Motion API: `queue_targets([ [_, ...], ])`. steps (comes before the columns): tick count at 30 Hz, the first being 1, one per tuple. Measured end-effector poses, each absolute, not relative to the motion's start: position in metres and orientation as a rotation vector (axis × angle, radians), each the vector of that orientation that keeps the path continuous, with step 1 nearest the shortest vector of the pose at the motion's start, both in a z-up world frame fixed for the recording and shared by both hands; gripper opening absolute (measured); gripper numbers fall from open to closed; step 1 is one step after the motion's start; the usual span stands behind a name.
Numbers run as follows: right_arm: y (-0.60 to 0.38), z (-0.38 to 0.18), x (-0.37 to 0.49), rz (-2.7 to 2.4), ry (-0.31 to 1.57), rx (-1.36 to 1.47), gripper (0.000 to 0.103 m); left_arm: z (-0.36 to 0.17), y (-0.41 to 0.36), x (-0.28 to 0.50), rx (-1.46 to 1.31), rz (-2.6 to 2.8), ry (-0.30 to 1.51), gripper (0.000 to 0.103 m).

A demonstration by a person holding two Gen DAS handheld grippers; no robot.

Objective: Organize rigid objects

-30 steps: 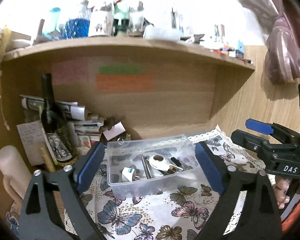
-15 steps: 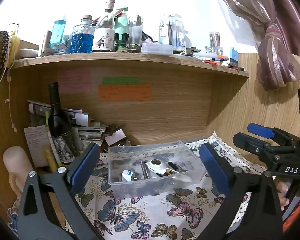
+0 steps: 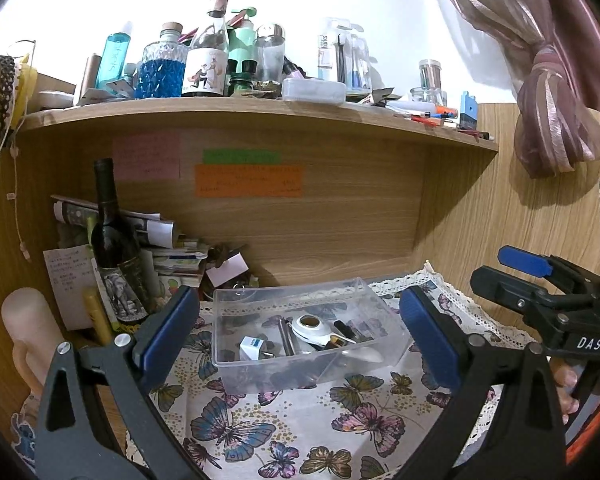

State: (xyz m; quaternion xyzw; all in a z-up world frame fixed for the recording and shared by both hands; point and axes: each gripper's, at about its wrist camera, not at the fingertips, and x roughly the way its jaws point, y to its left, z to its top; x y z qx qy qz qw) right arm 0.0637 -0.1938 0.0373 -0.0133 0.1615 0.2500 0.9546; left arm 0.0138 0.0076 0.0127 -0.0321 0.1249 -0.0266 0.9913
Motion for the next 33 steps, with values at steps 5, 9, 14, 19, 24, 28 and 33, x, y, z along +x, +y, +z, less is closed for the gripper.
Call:
queue_targets([
  [5, -0.194, 0.0373, 0.064, 0.507, 0.329, -0.025, 0.09, 0.0127, 0.0069, 0.0142, -0.065, -0.052, 0.251, 0.102],
  [9, -0.1941, 0.037, 0.0641, 0.507, 0.33, -0.023, 0.09, 0.0125, 0.0063, 0.0159, -0.06, -0.056, 0.252, 0.102],
  [14, -0.1939, 0.037, 0.0639, 0.507, 0.33, -0.022, 0.09, 0.0125, 0.0061, 0.0156, -0.061, -0.056, 0.252, 0.102],
  [19, -0.1936, 0.0372, 0.064, 0.507, 0.329, -0.022, 0.09, 0.0124, 0.0054, 0.0164, -0.061, -0.056, 0.252, 0.102],
  [24, -0.1937, 0.0372, 0.0642, 0.508, 0.329, -0.022, 0.09, 0.0123, 0.0055, 0.0168, -0.061, -0.056, 0.253, 0.102],
  [28, -0.1934, 0.0369, 0.0648, 0.51, 0.331, -0.021, 0.091, 0.0121, 0.0058, 0.0177, -0.062, -0.06, 0.255, 0.102],
  [33, -0.1926, 0.0365, 0.0656, 0.513, 0.334, -0.021, 0.091, 0.0112, 0.0051, 0.0208, -0.07, -0.069, 0.256, 0.102],
])
